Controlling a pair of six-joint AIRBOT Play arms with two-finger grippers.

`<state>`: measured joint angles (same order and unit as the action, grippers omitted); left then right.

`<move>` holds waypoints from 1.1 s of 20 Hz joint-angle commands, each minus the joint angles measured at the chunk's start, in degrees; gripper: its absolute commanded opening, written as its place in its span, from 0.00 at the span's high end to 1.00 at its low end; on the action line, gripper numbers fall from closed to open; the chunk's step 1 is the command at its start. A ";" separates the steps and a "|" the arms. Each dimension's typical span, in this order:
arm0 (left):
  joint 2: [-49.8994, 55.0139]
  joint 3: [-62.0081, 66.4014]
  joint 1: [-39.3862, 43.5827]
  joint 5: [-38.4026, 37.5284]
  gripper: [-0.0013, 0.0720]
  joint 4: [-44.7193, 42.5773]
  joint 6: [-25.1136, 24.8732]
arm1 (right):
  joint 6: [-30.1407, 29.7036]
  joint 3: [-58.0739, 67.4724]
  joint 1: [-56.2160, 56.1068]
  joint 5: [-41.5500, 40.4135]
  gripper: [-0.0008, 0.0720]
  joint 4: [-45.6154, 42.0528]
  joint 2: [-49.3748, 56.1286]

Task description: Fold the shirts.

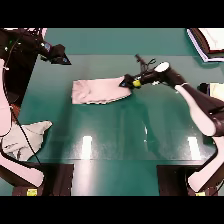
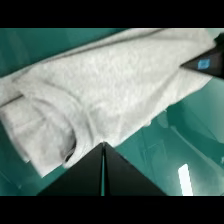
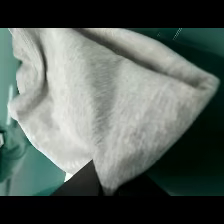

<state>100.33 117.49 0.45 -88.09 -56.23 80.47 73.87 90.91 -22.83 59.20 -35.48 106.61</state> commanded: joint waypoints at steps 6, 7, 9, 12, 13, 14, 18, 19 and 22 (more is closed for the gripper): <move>-0.04 0.00 12.85 2.40 0.95 0.04 -1.84 | 5.40 -14.43 30.25 -3.13 0.97 -12.70 -26.23; -0.04 0.00 14.36 2.71 0.95 0.04 -2.38 | 5.38 -15.02 34.75 -3.30 0.97 -12.70 -27.85; -0.04 0.00 16.87 3.91 0.95 0.00 -2.49 | 5.14 -15.06 42.07 -3.82 0.97 -12.59 -29.09; -0.04 0.00 19.78 4.61 0.95 0.09 -2.47 | 4.46 -15.06 48.68 -6.99 0.98 -12.57 -29.11; -0.04 0.00 20.55 4.50 0.95 0.07 -2.47 | 4.39 -14.99 50.01 -8.85 0.98 -12.07 -29.14; -0.04 0.00 21.20 4.55 0.95 0.09 -2.47 | 4.28 -14.49 50.90 -10.01 0.97 -12.15 -29.07; -0.04 0.00 21.70 4.50 0.95 0.13 -2.45 | 4.07 -5.53 53.13 -8.02 0.97 -12.13 -26.43; -0.04 0.00 21.70 4.44 0.95 0.13 -2.45 | 4.04 -2.78 53.77 -6.99 0.97 -12.20 -26.23; -0.04 0.00 21.70 3.74 0.95 0.11 -2.47 | 4.07 3.65 55.56 -5.20 0.98 -12.33 -27.80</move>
<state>100.33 117.49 21.93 -83.81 -56.12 78.06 77.95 88.92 30.81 52.31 -47.64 79.50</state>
